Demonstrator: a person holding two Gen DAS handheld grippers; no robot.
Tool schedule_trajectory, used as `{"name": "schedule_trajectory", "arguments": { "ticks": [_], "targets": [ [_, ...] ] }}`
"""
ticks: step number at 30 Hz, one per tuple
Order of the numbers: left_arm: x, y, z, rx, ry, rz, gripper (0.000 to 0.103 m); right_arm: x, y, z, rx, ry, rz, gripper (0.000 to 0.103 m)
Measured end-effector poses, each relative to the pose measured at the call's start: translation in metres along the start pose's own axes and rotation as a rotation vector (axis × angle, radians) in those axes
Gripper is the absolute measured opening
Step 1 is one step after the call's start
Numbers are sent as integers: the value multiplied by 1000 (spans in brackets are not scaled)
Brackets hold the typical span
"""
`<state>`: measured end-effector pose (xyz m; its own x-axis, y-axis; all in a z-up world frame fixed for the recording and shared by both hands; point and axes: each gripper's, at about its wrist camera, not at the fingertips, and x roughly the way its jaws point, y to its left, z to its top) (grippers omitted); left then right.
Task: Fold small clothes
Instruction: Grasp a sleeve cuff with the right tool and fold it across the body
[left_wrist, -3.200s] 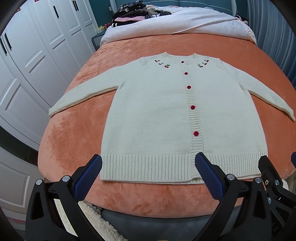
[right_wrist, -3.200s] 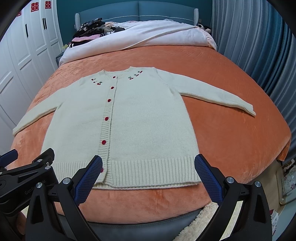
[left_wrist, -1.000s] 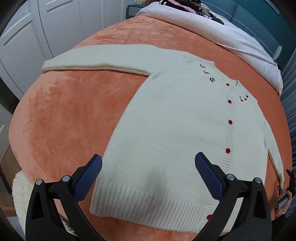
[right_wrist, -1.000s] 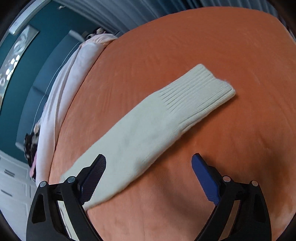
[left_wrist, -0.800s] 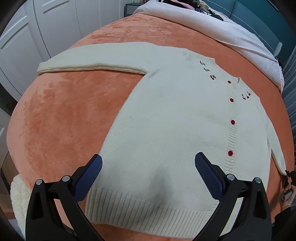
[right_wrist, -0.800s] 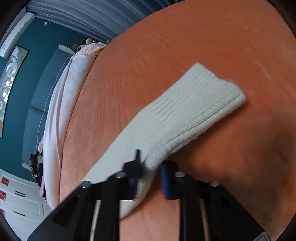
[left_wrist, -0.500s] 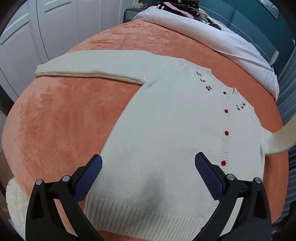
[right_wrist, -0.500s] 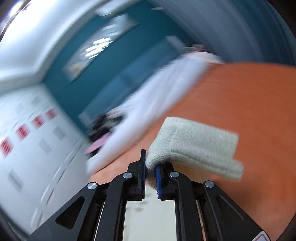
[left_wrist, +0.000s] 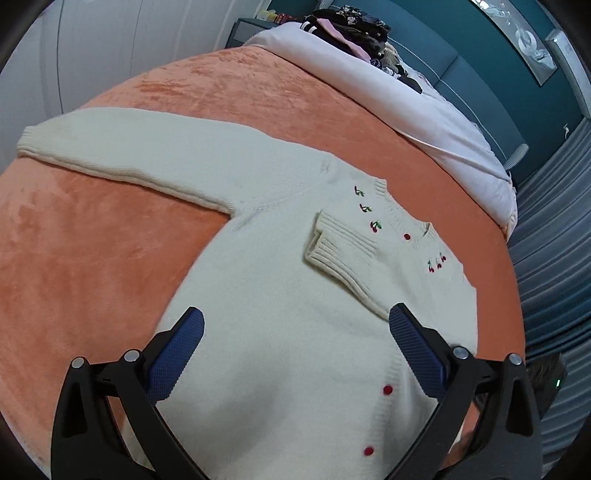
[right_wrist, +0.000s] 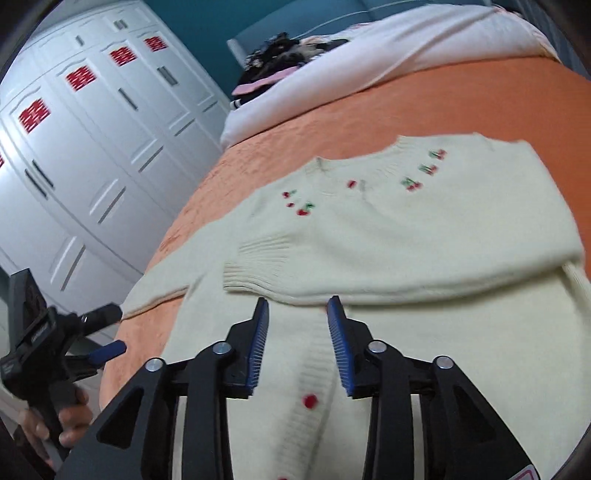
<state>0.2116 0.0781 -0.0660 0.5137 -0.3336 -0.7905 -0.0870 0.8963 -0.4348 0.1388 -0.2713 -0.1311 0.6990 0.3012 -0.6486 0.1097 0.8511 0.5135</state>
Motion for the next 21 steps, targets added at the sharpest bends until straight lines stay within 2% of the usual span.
{"name": "schedule_trajectory", "arguments": {
  "ticks": [3, 8, 11, 12, 13, 15, 17, 18, 19, 21],
  "targets": [
    [46, -6, 15, -62, 57, -53, 98, -32, -41, -17, 125, -45, -58, 52],
    [109, -18, 23, -207, 156, -164, 98, -50, -114, -7, 333, -111, -90, 56],
    [130, -21, 24, -271, 171, -145, 95, -43, -136, 2, 411, -138, -69, 60],
    [132, -23, 26, -272, 156, -131, 83, -40, -142, 4, 436, -143, -60, 60],
    [134, -28, 29, -246, 149, -133, 48, -34, -145, 5, 458, -146, -54, 60],
    [141, -41, 37, -167, 192, -142, 10, -26, -156, 6, 513, -149, -36, 60],
    [131, -55, 48, -114, 151, -164, 10, -24, -162, 5, 574, -157, 11, 57],
    [121, -62, 56, -84, 120, -182, 9, -20, -159, 8, 591, -165, 32, 36],
    [109, -71, 66, -58, 81, -212, 9, -21, -157, 11, 581, -177, 38, 11],
    [78, -88, 87, -16, -2, -289, 9, -29, -141, 27, 507, -225, 33, 10]
  ]
}}
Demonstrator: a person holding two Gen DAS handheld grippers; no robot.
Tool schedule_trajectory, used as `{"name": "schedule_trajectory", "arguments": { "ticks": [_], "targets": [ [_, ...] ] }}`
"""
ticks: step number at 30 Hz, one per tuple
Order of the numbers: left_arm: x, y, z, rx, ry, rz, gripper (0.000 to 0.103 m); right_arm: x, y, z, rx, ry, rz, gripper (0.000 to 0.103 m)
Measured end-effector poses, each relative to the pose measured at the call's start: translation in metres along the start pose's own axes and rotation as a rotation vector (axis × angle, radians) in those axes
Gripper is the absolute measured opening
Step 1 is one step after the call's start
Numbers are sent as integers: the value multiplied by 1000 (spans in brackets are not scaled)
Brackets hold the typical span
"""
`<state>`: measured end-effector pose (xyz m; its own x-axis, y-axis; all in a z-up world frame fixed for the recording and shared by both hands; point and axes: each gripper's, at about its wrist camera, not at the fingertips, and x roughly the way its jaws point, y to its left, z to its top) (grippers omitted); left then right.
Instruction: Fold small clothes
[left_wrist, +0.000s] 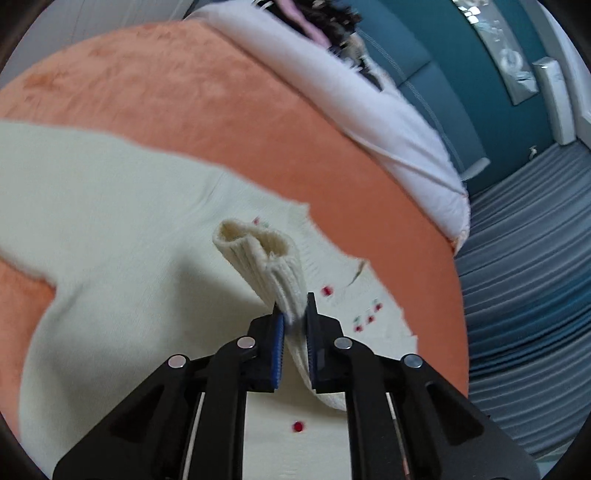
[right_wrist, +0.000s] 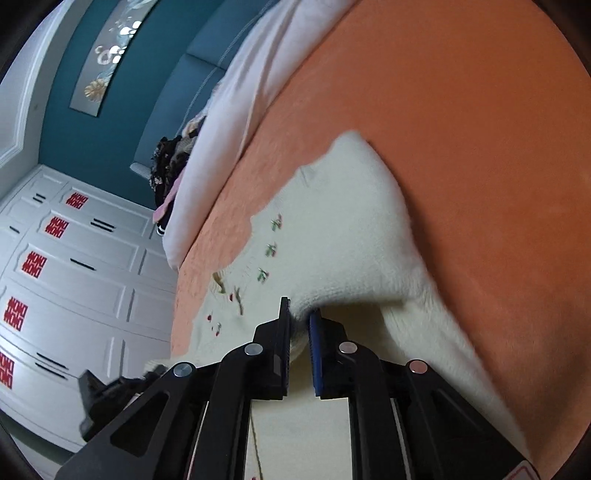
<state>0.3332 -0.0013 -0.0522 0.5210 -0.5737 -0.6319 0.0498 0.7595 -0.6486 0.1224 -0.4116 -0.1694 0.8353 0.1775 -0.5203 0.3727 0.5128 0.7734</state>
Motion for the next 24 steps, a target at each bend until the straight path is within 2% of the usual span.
{"name": "schedule_trajectory", "arguments": {
  "ticks": [3, 5, 6, 7, 10, 11, 12, 14, 17, 20, 21, 22, 24],
  "targets": [
    [-42, -30, 23, 81, -128, -102, 9, -37, 52, 6, -151, -127, 82, 10],
    [-52, -33, 25, 125, -165, -102, 10, -57, 74, 3, -245, -196, 117, 9],
    [-46, -26, 21, 138, -155, -68, 10, -56, 76, -1, -286, -211, 104, 8],
    [-31, -13, 15, 130, -122, -20, 10, -46, 69, -3, -307, -187, 63, 8],
    [40, 47, -20, 8, 80, 121, 10, 25, 6, -13, -217, 38, -175, 8],
    [55, 63, -31, -26, 120, 168, 10, 39, -10, -19, -197, 86, -234, 7],
    [62, 72, -41, -26, 117, 192, 10, 36, -13, -23, -206, 55, -211, 7],
    [58, 74, -50, 0, 59, 161, 11, 30, -5, -21, -212, 44, -205, 8],
    [60, 76, -53, -11, 35, 138, 12, 25, 6, -20, -249, 46, -260, 18],
    [62, 86, -60, -3, -2, 93, 13, -8, 20, -33, -280, -68, -349, 18],
    [62, 88, -62, 9, -23, 76, 14, -18, 28, -38, -300, -104, -322, 18],
    [61, 91, -63, 22, -44, 56, 14, -15, 41, -40, -327, -96, -284, 18],
    [61, 97, -65, 17, -65, 24, 14, 18, 76, -46, -429, 9, -225, 18]
  ]
}}
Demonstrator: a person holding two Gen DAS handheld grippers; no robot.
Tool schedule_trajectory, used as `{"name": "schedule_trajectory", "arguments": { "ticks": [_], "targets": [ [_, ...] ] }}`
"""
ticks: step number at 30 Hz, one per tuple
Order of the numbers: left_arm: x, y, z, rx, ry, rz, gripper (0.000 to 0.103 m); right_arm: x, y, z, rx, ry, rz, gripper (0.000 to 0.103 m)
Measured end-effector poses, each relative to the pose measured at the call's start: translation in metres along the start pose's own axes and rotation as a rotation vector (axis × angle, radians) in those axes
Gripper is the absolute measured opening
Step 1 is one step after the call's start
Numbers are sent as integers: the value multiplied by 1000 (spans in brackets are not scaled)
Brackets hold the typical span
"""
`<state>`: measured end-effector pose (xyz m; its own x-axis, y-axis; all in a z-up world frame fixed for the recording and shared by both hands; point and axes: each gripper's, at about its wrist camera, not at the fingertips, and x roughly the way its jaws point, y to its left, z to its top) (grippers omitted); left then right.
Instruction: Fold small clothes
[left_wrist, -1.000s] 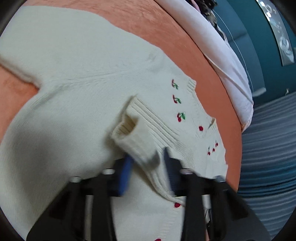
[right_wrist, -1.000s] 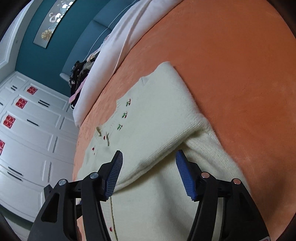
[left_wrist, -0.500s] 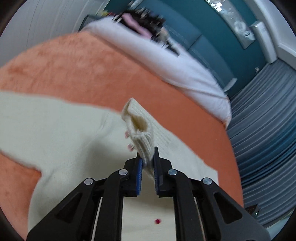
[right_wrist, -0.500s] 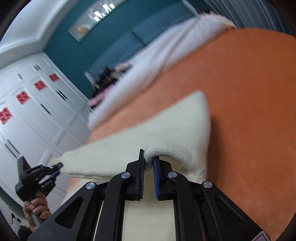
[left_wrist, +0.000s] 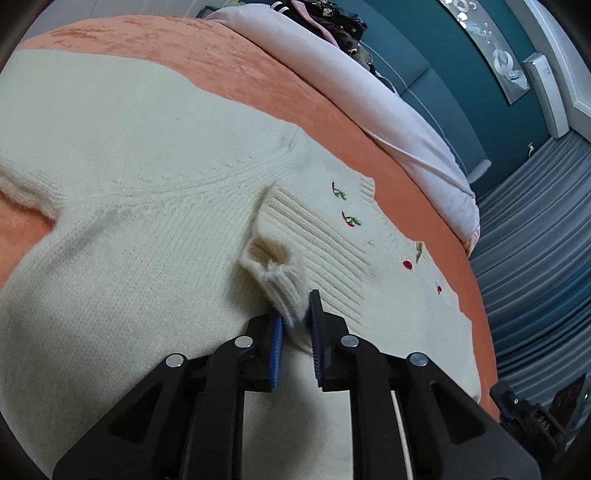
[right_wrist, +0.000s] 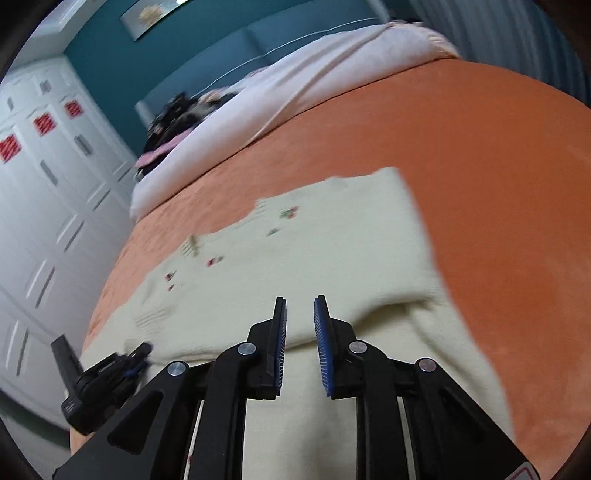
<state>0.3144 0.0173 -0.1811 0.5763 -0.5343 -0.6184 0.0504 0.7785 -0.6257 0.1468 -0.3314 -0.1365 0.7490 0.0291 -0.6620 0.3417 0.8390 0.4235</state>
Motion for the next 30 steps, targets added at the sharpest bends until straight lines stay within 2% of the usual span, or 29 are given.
{"name": "schedule_trajectory", "arguments": {
  "ticks": [3, 6, 7, 8, 9, 11, 12, 14, 16, 18, 19, 21, 23, 24, 26, 27, 29, 30],
  "targets": [
    [1, 5, 1, -13, -8, -35, 14, 51, 66, 3, -173, 90, 112, 18],
    [0, 8, -1, -10, -11, -57, 14, 107, 100, -1, -287, 190, 101, 18],
    [1, 8, -1, -5, -12, -59, 14, 120, 98, -2, -294, 209, 81, 14],
    [1, 8, -2, 1, -15, -62, 14, 125, 88, 0, -286, 201, 73, 1],
    [1, 9, -2, 5, -17, -65, 14, 123, 73, 6, -253, 185, 93, 1],
    [0, 11, -4, 4, -23, -78, 14, 111, 28, 21, -169, 146, -8, 1],
    [0, 12, -5, 4, -26, -85, 14, 98, -7, 27, -108, 115, -46, 0],
    [-2, 13, -6, 9, -31, -90, 14, 74, -65, 36, 3, 71, -100, 0],
    [-3, 13, -6, 11, -33, -90, 14, 50, -97, 40, 51, 41, -140, 0],
    [-5, 13, -6, 9, -32, -90, 14, 27, -96, 38, 67, 24, -133, 4],
    [-6, 13, -6, 11, -32, -89, 14, 17, -87, 36, 55, 6, -105, 13],
    [-6, 12, -6, 15, -30, -83, 14, 4, -70, 22, -2, -23, -60, 13],
    [-6, 11, -5, 18, -27, -76, 14, 20, -71, 5, -50, 63, -112, 4],
    [-7, 10, -5, 18, -24, -75, 14, 22, -88, -5, -35, 84, -114, 0],
    [-9, 10, -3, 6, -10, -75, 15, 19, -112, -7, 78, 66, -34, 0],
    [-12, 11, -1, -12, 2, -77, 17, 15, -115, -5, 118, 70, -27, 0],
    [-31, 19, 1, -85, 11, -99, 31, 5, -99, -4, 85, 75, -96, 0],
    [-46, 29, 2, -135, -10, -115, 47, -2, -89, -6, 47, 74, -134, 13]
  ]
}}
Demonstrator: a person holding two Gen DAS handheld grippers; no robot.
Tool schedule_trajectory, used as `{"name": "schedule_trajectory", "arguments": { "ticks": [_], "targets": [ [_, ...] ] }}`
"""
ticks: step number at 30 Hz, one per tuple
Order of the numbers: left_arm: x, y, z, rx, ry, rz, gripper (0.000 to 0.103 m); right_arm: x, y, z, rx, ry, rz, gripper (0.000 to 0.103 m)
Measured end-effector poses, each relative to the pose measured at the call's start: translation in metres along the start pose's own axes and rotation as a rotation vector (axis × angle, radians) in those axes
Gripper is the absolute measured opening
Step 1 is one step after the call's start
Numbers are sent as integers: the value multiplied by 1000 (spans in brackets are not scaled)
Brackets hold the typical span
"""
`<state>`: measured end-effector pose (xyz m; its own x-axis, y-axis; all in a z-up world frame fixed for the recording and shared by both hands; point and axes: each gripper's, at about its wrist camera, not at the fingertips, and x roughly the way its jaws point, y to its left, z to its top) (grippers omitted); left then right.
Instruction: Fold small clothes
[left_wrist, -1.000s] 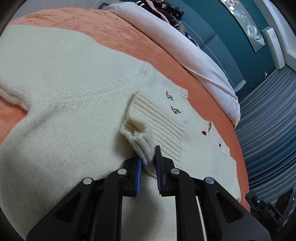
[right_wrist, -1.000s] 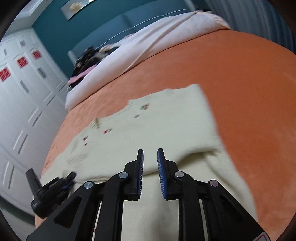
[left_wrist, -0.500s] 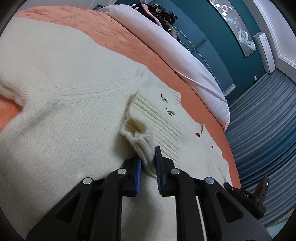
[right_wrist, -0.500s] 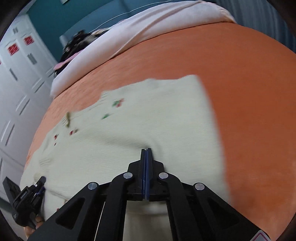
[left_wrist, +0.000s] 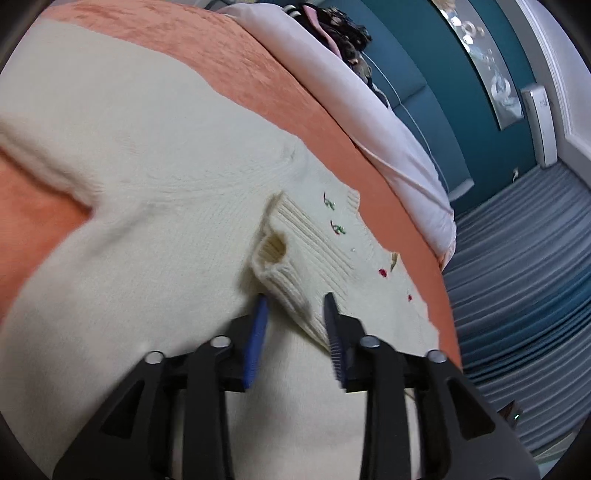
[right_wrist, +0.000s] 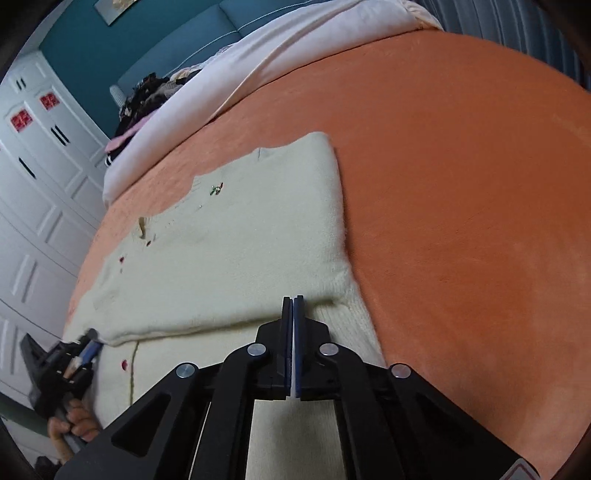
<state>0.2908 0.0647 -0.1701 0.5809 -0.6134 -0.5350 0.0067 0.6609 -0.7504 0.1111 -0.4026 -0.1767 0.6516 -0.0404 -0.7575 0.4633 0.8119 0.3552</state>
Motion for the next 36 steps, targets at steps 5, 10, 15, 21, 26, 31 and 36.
{"name": "schedule_trajectory", "arguments": {
  "ticks": [5, 10, 15, 21, 26, 31, 36],
  "targets": [
    [-116, 71, 27, -273, -271, 90, 97, -55, 29, -52, -120, -27, 2, 24],
    [-209, 170, 84, -525, -494, 274, 97, -88, 44, -120, -167, 53, 19, 37],
    [-245, 221, 127, -665, -612, 326, 97, -98, 65, -153, -161, 146, 48, 45],
    [-226, 215, 168, -566, -435, 366, 12, -99, 94, -155, -165, 165, 55, 49],
    [-231, 93, 177, -290, -494, 185, 11, -110, 107, -148, -195, 121, 75, 54],
    [-183, -99, 141, 111, -363, -83, 12, -118, 94, -145, -138, 91, 90, 54],
    [-75, -185, 37, 217, -61, -138, 83, -127, 70, -141, -80, 62, 89, 54]
  ]
}}
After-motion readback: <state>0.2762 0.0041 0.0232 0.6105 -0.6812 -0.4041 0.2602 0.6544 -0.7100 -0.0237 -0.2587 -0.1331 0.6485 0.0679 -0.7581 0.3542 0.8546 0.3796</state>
